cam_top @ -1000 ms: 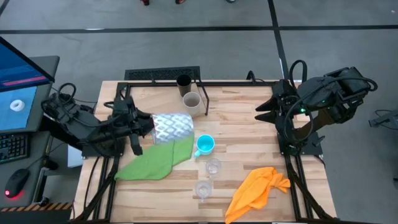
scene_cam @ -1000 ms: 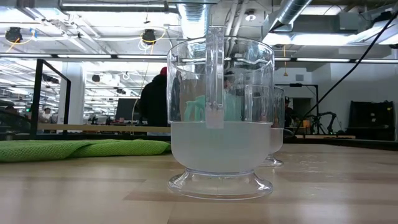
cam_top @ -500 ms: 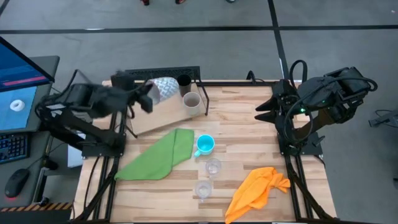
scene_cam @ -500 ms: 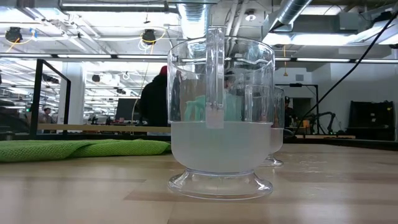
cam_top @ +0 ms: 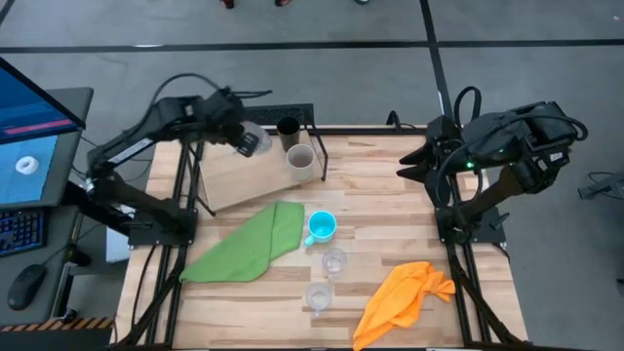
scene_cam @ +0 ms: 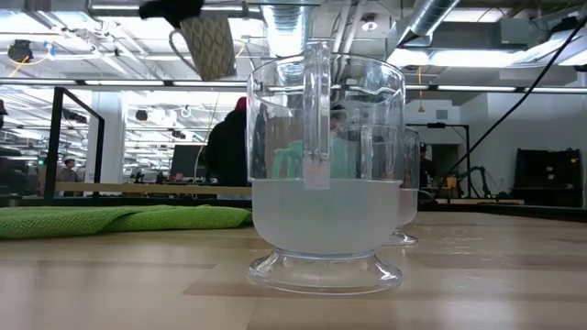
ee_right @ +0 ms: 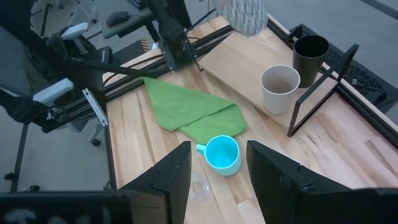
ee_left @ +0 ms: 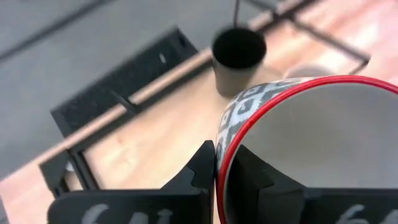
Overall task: Stack small to large cups/mugs on shelf
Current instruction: Put the white mug on the shelf
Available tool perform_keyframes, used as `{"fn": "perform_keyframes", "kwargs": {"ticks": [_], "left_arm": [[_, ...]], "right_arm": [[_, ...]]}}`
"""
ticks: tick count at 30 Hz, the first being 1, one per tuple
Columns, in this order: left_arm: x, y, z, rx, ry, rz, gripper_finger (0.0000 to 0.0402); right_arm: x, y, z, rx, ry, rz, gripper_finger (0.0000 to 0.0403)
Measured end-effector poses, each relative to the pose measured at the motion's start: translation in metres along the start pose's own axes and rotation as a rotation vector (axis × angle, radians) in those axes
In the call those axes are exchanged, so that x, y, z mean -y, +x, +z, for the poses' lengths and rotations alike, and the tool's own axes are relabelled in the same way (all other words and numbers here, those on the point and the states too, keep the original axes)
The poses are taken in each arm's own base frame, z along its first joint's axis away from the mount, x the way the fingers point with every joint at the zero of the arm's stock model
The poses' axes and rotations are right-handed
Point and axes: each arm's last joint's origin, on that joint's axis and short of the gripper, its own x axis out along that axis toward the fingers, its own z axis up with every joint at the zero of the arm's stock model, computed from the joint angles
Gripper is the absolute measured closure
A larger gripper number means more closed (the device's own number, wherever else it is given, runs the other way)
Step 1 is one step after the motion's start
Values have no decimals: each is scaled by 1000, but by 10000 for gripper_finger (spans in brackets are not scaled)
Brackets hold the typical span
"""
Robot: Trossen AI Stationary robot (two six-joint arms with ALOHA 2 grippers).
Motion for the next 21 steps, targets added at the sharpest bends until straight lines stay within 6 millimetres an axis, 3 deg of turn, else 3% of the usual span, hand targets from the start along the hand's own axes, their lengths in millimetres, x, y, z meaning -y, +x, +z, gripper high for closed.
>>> {"fn": "perform_keyframes", "kwargs": {"ticks": [7,14,21], "left_arm": [[-7,52,17,-187,97,-16,390],[-22,90,28,-277,140,20,390],[-24,127,36,-334,155,-19,390]], "right_arm": [[0,0,0,0,2,-1,227],[0,0,0,0,12,-1,227],[0,0,0,0,12,-1,227]]}}
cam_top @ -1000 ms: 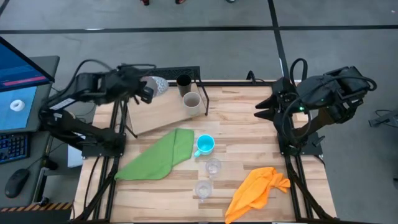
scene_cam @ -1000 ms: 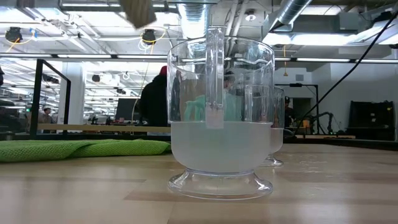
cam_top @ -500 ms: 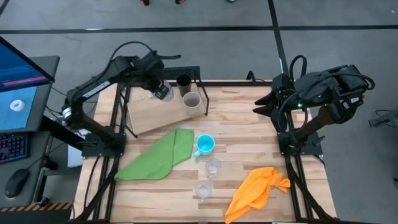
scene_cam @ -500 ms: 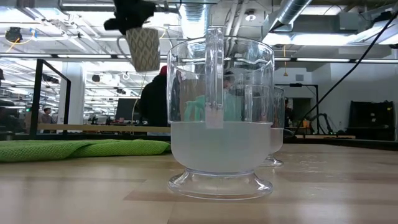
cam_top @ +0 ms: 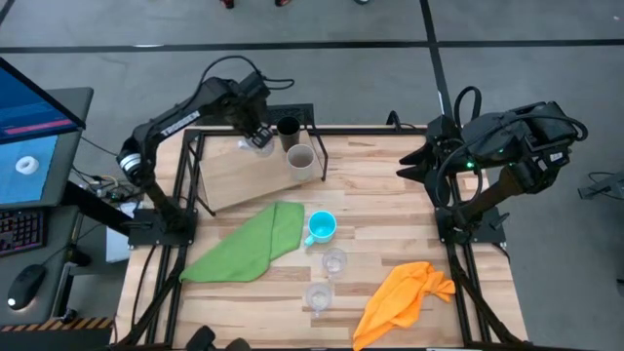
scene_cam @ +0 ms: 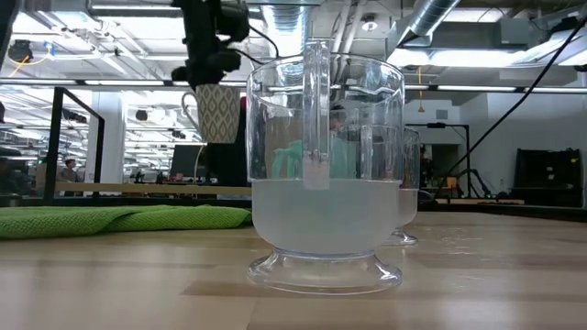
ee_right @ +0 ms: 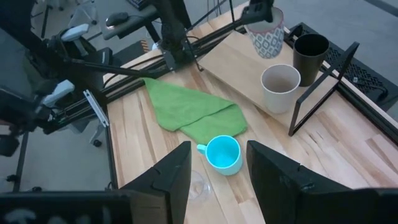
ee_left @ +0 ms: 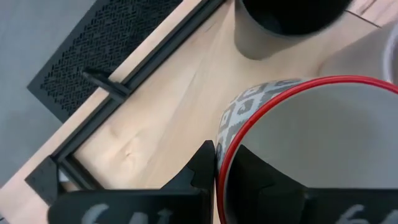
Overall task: Stack small to large cups/mugs on shelf
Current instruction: Put the white mug on the shelf
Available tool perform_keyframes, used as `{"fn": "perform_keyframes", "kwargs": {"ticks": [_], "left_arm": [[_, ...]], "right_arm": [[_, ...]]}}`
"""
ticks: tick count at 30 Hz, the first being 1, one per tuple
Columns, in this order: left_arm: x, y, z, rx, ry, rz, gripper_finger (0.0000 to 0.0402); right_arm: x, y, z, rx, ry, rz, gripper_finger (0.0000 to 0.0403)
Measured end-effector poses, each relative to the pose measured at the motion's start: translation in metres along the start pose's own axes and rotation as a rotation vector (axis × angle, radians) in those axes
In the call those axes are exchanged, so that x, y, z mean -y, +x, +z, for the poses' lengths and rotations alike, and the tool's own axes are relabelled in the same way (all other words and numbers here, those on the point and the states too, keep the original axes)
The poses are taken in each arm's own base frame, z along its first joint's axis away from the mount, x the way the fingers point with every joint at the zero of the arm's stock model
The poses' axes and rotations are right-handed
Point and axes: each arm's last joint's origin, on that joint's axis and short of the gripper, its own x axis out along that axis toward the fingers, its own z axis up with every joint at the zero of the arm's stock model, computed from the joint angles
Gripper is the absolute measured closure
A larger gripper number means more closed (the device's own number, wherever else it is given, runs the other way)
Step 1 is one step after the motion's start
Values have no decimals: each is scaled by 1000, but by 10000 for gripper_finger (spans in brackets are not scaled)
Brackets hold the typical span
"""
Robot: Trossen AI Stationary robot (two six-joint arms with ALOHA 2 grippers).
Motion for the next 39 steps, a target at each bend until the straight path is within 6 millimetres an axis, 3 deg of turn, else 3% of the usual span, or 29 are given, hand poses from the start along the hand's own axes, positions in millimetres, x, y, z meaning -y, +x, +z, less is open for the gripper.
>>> {"fn": "perform_keyframes", "kwargs": {"ticks": [5,13,22,29,39], "left_arm": [[-6,14,3,-28,-10,1,390],[-11,52,-12,-95,-21,-32,390],[-12,57,-6,-8,-20,-29,390],[-11,78,-5,-98,17,-22,390],[-16,83,-3,-103,9,-1,390]], "right_arm": [[0,0,0,0,0,0,227],[0,0,0,0,0,0,227],[0,0,0,-1,-1,0,227],[0,0,0,-1,-1,0,227],[0,0,0,-1,-1,0,227]]}}
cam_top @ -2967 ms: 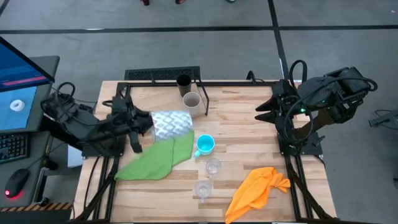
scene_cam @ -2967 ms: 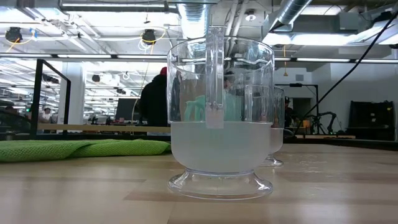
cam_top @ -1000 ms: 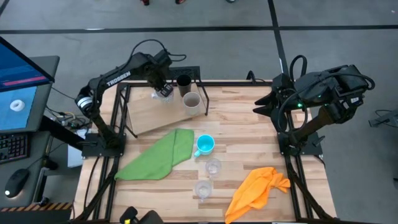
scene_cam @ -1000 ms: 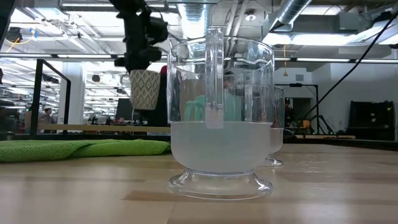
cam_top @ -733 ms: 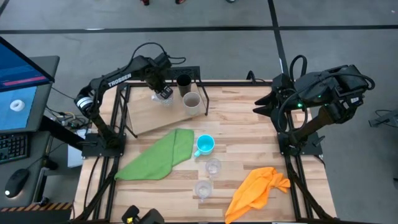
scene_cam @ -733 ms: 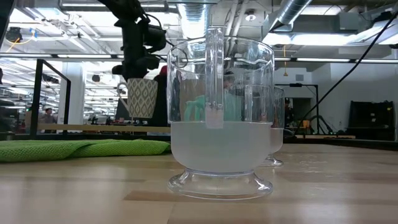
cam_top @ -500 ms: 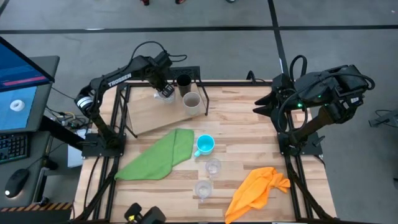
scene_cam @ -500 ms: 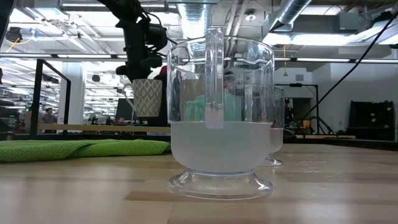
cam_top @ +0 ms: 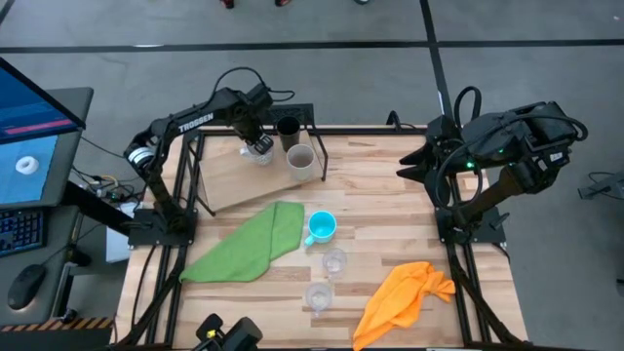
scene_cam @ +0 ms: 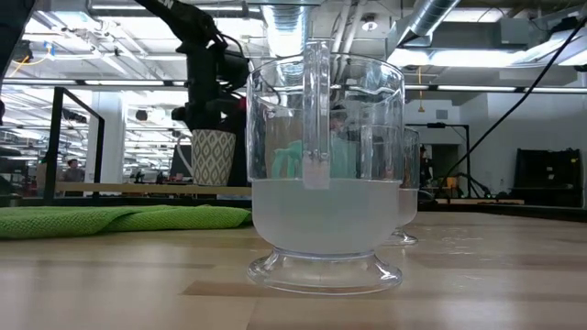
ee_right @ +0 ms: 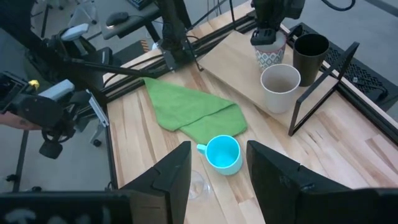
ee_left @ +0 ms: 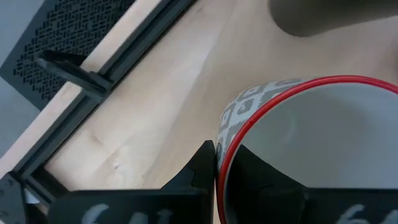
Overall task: Stack small to large cups/mugs on shelf
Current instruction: Put the white mug on the shelf
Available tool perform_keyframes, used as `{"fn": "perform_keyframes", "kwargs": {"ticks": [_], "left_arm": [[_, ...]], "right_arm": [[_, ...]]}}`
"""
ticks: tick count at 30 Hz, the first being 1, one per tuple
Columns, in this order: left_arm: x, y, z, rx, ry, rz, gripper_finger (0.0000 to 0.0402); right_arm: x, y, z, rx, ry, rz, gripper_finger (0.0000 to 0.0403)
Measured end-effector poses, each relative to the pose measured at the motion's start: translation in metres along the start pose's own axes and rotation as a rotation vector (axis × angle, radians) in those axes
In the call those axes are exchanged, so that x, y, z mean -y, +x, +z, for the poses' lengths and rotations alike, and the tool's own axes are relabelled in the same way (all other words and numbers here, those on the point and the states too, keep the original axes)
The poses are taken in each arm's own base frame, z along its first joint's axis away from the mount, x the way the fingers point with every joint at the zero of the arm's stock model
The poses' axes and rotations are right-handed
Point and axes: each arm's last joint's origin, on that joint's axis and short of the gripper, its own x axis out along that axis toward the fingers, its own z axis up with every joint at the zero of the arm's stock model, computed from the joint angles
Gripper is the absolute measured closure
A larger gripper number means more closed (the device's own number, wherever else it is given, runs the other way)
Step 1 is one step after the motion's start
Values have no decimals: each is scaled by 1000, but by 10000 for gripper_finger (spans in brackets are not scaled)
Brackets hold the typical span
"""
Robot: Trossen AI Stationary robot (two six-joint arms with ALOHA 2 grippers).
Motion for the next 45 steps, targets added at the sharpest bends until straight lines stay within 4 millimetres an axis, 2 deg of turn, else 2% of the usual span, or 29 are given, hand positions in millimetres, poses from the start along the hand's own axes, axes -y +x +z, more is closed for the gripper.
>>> {"fn": "perform_keyframes", "kwargs": {"ticks": [37,45], "left_arm": [[-3,2,5,36,-12,3,362],[-2,2,5,35,-11,-19,321]], "right_arm": [[0,0,0,-2,9,3,227],[0,0,0,-2,9,3,227]]}}
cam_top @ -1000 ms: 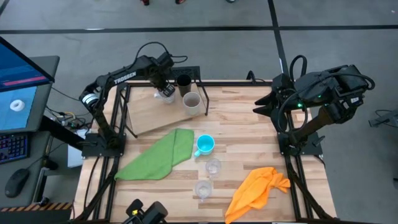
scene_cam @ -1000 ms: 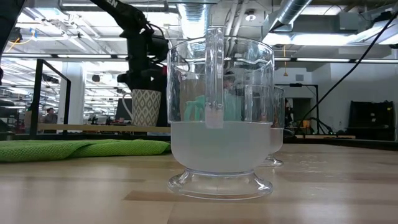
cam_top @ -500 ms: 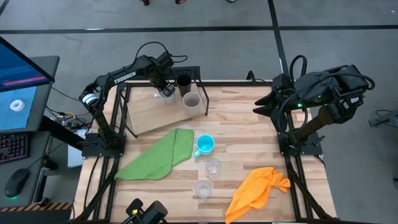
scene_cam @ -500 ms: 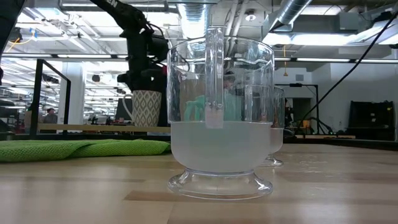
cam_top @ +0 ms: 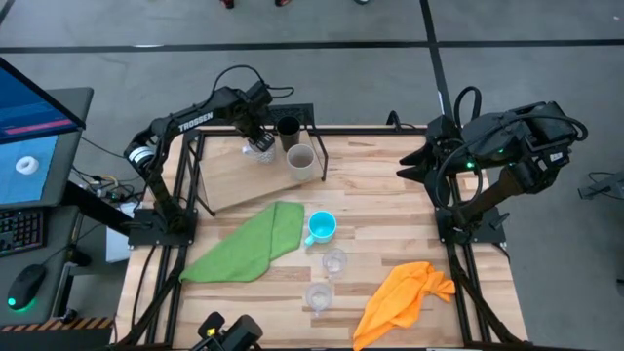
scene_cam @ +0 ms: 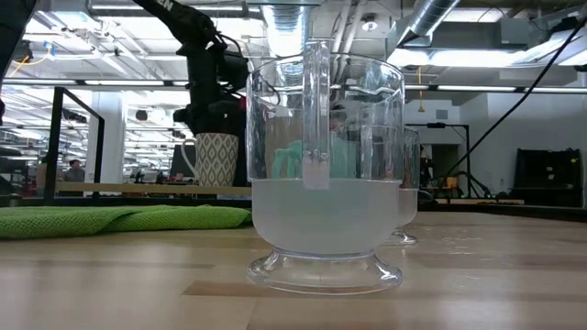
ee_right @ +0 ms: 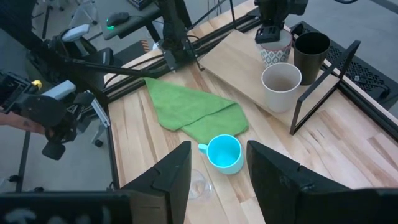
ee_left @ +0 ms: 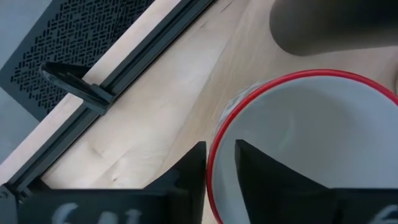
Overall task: Stack small to large cups/mugs on shelf
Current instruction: Put the white mug on the shelf, then put the light blue mug on the shelf
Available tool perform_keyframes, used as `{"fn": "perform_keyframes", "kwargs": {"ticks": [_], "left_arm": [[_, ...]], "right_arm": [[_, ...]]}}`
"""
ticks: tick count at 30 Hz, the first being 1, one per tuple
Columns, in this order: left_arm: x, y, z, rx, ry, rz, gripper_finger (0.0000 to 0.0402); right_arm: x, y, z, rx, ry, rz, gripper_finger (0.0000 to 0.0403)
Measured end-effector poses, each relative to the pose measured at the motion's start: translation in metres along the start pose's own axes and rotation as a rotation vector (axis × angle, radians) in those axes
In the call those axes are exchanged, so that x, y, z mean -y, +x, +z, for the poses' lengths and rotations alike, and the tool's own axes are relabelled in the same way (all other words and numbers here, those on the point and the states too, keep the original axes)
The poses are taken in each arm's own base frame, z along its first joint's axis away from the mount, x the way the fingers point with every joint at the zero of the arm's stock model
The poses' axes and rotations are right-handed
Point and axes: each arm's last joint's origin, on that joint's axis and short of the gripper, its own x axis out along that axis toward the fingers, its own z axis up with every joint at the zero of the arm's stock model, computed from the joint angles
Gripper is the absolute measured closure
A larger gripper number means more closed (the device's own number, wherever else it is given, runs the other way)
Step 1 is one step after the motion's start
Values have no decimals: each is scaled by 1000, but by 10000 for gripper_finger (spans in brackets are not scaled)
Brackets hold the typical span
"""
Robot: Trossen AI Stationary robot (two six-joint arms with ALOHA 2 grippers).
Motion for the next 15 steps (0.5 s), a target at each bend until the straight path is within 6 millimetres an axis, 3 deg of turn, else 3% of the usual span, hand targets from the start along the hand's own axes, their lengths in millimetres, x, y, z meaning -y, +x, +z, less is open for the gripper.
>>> {"fn": "perform_keyframes", "kwargs": {"ticks": [15], "left_arm": [[-1,-16,9,52,-15,-6,244]], "right_arm": [[0,0,0,0,0,0,227]]}}
